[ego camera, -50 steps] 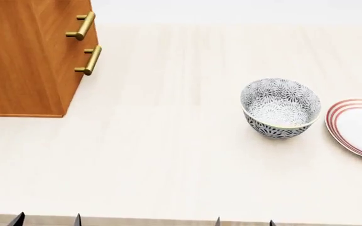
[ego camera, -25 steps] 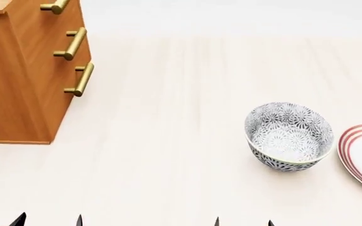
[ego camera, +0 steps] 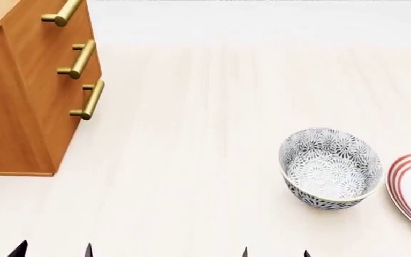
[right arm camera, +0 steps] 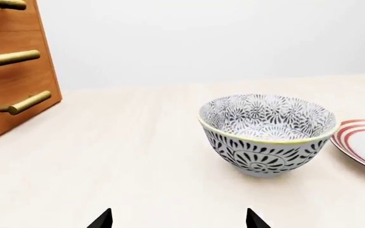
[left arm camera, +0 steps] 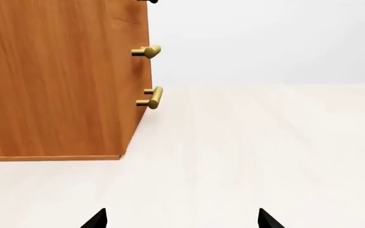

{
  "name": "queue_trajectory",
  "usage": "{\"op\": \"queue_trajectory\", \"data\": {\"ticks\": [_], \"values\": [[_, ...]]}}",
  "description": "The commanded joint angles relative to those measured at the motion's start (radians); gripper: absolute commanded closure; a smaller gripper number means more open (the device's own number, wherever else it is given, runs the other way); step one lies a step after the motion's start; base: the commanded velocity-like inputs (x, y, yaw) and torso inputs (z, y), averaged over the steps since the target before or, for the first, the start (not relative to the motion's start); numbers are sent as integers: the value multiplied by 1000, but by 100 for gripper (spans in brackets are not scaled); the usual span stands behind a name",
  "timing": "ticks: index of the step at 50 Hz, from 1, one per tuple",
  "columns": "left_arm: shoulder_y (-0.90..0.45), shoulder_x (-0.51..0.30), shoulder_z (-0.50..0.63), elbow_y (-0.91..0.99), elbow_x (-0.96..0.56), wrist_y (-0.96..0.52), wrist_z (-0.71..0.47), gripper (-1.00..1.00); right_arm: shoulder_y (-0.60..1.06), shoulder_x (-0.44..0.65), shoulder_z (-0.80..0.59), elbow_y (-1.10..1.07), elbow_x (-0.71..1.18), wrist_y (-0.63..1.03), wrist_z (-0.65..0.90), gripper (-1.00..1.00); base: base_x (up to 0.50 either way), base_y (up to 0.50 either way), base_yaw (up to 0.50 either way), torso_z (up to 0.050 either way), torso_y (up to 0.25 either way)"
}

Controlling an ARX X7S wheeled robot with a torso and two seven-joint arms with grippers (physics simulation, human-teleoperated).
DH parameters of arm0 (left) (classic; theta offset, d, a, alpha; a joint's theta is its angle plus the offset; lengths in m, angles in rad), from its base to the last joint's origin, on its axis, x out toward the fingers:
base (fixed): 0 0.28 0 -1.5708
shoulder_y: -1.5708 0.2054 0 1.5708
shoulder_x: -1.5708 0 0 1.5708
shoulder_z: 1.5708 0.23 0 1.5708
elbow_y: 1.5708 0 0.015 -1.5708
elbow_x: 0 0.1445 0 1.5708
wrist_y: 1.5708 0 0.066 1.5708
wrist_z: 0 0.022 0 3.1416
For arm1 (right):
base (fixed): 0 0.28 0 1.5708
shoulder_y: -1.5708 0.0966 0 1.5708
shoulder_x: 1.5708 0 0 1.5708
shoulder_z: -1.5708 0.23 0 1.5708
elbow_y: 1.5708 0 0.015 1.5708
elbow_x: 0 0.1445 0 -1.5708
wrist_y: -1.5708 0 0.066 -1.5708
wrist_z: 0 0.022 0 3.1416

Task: Put the bowl on top of the cabinet.

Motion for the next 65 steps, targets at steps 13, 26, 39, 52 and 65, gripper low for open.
{"op": "queue_trajectory", "data": {"ticks": [13, 26, 39, 52, 65], "values": [[89, -33, 20, 178, -13, -4, -22, -100, -240, 60, 12, -391, 39, -105, 19, -100, 0, 0, 0, 50, 0], [132, -51, 28, 256, -14, 7, -33, -100, -275, 64, 1, -407, 7, -180, 26, -100, 0, 0, 0, 50, 0], [119, -57, 32, 240, -26, 4, -36, -100, -267, 70, -8, -396, 2, -189, 32, -100, 0, 0, 0, 50, 0], [118, -67, 43, 244, -32, 2, -55, -100, -271, 83, -25, -397, -10, -193, 32, -100, 0, 0, 0, 50, 0], [200, -71, -25, 446, -98, -80, -153, -100, -266, 85, -26, -414, 0, -145, 58, -100, 0, 0, 0, 35, 0]]}}
